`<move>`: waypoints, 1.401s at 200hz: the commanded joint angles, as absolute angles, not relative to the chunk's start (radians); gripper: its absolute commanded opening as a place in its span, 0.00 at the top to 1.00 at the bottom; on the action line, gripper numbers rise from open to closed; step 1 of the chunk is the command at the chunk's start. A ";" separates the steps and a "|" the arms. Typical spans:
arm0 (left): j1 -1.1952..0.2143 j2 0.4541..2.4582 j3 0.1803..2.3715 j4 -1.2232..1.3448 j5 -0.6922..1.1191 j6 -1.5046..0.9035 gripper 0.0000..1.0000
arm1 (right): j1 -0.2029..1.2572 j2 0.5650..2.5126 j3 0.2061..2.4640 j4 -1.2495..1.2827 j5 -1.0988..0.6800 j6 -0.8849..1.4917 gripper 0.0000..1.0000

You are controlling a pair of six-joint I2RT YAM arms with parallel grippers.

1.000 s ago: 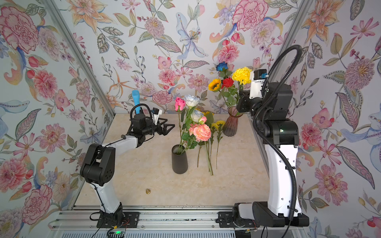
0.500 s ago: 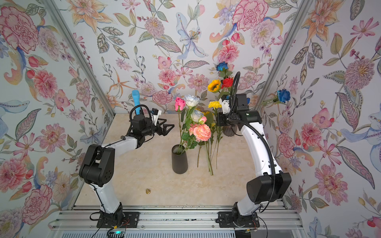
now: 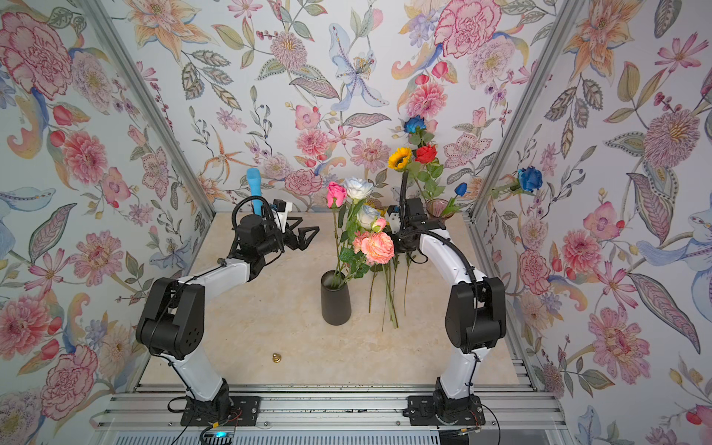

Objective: Pick out yellow flowers from the vase
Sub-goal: Place the flower at the center of the board.

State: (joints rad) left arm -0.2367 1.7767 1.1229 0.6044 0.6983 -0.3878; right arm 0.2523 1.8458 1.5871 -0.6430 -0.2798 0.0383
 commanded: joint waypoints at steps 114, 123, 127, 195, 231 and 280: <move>-0.212 1.730 1.089 0.626 0.670 -0.395 0.00 | 0.281 2.032 1.641 -0.526 -0.200 0.024 0.88; -0.209 1.730 1.089 0.627 0.670 -0.395 0.00 | 0.281 2.021 1.644 -0.526 -0.196 0.024 0.83; -0.209 1.730 1.089 0.627 0.670 -0.395 0.00 | 0.282 2.017 1.645 -0.526 -0.194 0.025 0.82; -0.207 1.724 1.088 0.632 0.676 -0.398 0.00 | 0.299 1.911 1.632 -0.527 -0.150 0.024 0.58; -0.208 1.726 1.088 0.646 0.681 -0.410 0.00 | 0.320 1.757 1.540 -0.520 -0.085 0.004 0.51; -0.208 1.735 1.072 0.684 0.689 -0.422 0.00 | 0.258 1.421 1.216 -0.314 0.058 -0.037 0.33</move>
State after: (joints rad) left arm -0.2169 1.7634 1.0874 0.6319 0.6746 -0.4057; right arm 0.3111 1.5291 1.3304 -0.4332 -0.0315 -0.0128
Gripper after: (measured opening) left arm 0.996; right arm 0.657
